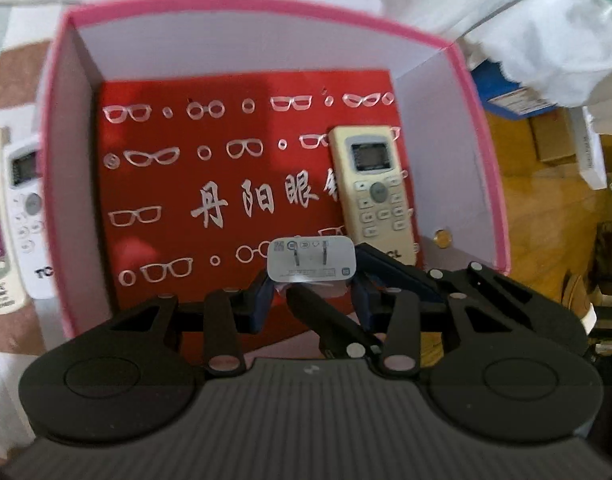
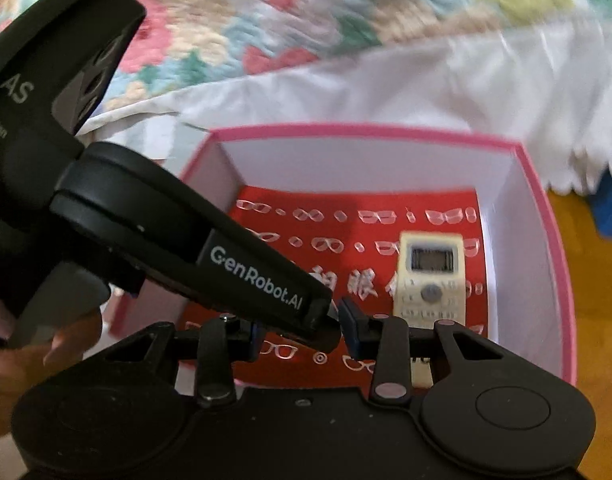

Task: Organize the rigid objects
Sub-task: 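Carry the white charger into the pink box and open the left gripper, then withdraw the left gripper from the box toward the remaining remotes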

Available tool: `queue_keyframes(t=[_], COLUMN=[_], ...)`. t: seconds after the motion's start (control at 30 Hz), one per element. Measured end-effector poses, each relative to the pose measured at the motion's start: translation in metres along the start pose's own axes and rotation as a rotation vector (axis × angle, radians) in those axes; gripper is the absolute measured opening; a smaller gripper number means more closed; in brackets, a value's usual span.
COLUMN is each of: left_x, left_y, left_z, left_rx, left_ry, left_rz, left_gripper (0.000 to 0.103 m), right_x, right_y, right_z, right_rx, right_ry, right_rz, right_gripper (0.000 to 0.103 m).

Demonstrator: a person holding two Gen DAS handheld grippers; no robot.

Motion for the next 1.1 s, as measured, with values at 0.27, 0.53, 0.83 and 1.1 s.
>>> queue_keyframes(t=[0.27,0.53,0.83,1.1], left_x=[0.035,0.036,0.000,-0.098], left_y=[0.010,0.015,0.000,-0.027], left_z=[-0.004,-0.003,0.018,0.034], left_rx=[-0.109,-0.019,0.161,0.410], left_ry=[-0.040,-0.044,-0.009,0.065], left_rz=[-0.076,0.016,0.073,0.135], left_gripper=[0.050,0.038,0.042,0.049], right_x=[0.020,0.036,-0.011,-0.093], right_y=[0.001,-0.009,-0.016,-0.013], right_z=[0.016,0.025,0.026,-0.009], right_rx=[0.067,0.068,0.019,-0.084], right_ry=[-0.115,-0.100,-0.091,0.000], right_rz=[-0.124,-0.158,-0.062,0.127], right_gripper=[0.042,0.027,0.033,0.041])
Point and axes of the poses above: each gripper's, at about its wrist camera, not at the fingertips, and x roughly the way its jaws point, z to its right, y to its top, the point moved 7 cm from there along x, roughly the way its jaws point, and after that the axes turned 12 degrees about -y, right-handed, at the moved point
